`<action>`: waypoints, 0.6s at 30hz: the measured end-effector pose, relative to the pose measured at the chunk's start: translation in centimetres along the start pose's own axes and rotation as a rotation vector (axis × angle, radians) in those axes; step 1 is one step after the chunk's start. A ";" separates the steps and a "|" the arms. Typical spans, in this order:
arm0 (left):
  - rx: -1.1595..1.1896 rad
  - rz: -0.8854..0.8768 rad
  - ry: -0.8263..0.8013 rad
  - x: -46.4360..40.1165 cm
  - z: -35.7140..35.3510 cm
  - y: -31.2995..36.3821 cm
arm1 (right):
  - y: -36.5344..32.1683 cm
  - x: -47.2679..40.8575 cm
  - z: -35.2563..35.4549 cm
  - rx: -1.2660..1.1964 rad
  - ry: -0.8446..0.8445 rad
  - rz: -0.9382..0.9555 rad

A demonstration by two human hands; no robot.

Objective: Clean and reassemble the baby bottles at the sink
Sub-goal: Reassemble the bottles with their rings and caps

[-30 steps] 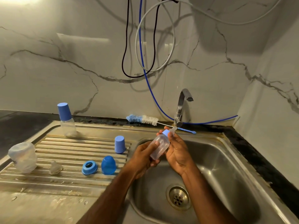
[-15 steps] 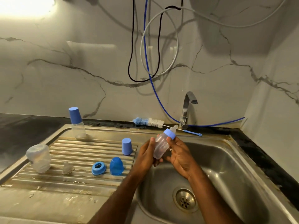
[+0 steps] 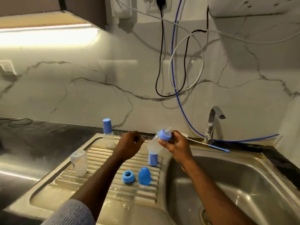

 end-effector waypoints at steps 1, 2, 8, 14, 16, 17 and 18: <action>-0.043 0.019 -0.037 -0.5 0.8 -1.2 | -0.4 -0.7 -1.5 0.044 -0.009 0.033; -0.085 0.043 -0.086 -0.9 1.5 -2.4 | -0.7 -1.4 -2.9 0.095 -0.018 0.063; -0.248 0.106 -0.238 -3.2 3.8 -7.5 | -0.4 -4.6 -10.7 0.473 -0.154 0.168; -0.278 0.138 -0.273 -3.9 3.6 -9.7 | 1.6 -6.6 -15.1 0.648 -0.221 0.110; -0.268 0.147 -0.286 -4.0 3.4 -10.3 | 2.2 -6.9 -16.0 0.650 -0.219 0.075; -0.265 0.145 -0.286 -4.0 3.2 -10.5 | 2.4 -7.1 -16.3 0.654 -0.219 0.067; -0.263 0.144 -0.282 -4.1 3.1 -10.8 | 2.6 -7.2 -16.6 0.659 -0.221 0.065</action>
Point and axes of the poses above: each hand's wrist, its own x-axis away from the middle knuckle, its own z-axis out of the back of the hand, y = z × x, the point moved 1 cm from there along -x, towards the middle knuckle, and after that the axes turned 10 degrees about y, right-handed, at the moved point
